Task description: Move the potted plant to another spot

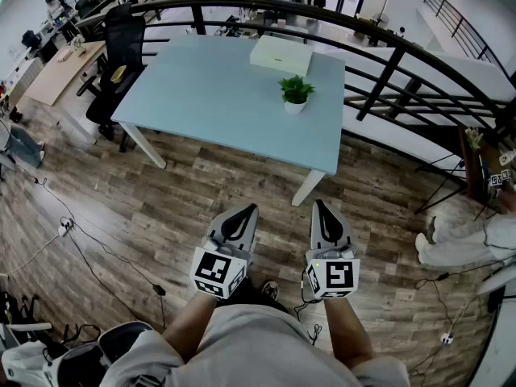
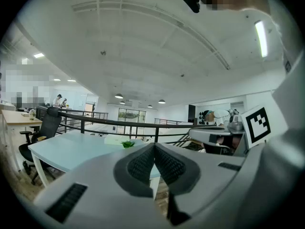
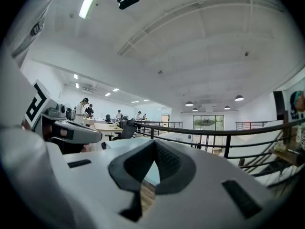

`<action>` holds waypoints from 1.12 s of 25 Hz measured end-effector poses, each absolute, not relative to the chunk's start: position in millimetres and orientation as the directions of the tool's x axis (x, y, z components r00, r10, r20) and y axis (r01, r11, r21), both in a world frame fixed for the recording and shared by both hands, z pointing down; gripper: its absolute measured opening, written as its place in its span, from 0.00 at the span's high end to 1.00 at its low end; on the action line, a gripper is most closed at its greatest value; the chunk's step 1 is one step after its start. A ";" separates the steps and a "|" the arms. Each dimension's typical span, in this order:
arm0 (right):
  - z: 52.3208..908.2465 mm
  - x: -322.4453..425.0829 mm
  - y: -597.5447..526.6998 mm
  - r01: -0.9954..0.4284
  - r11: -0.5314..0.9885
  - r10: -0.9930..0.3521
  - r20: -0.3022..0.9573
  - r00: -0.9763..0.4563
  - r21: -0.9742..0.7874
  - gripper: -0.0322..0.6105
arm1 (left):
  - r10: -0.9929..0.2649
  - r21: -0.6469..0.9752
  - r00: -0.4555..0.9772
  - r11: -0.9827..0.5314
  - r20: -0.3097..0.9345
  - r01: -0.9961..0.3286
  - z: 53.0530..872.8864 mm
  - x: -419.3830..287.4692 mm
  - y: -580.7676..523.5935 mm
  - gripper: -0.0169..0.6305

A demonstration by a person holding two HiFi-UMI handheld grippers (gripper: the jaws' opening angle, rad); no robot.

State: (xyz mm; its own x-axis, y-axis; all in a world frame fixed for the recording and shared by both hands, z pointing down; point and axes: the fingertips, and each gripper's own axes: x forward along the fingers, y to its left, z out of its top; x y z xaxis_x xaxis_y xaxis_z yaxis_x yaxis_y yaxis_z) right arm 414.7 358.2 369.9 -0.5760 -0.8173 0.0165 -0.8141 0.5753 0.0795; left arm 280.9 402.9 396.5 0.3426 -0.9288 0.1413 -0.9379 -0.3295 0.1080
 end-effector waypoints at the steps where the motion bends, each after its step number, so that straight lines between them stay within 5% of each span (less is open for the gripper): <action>1: 370.6 417.0 358.1 -0.815 0.575 -0.818 0.019 -0.575 0.075 0.95 | -0.929 0.107 0.341 -0.328 0.141 -0.938 395.4 282.6 402.9 0.95; 19: 399.2 410.4 363.7 -0.816 0.571 -0.820 0.092 -0.565 0.090 0.95 | -0.899 0.132 0.400 -0.381 0.178 -0.915 417.6 276.1 397.9 0.95; 28: 429.3 372.6 358.6 -0.806 0.582 -0.809 0.177 -0.561 0.106 0.79 | -0.904 0.172 0.395 -0.368 0.164 -0.914 430.6 212.0 392.7 0.95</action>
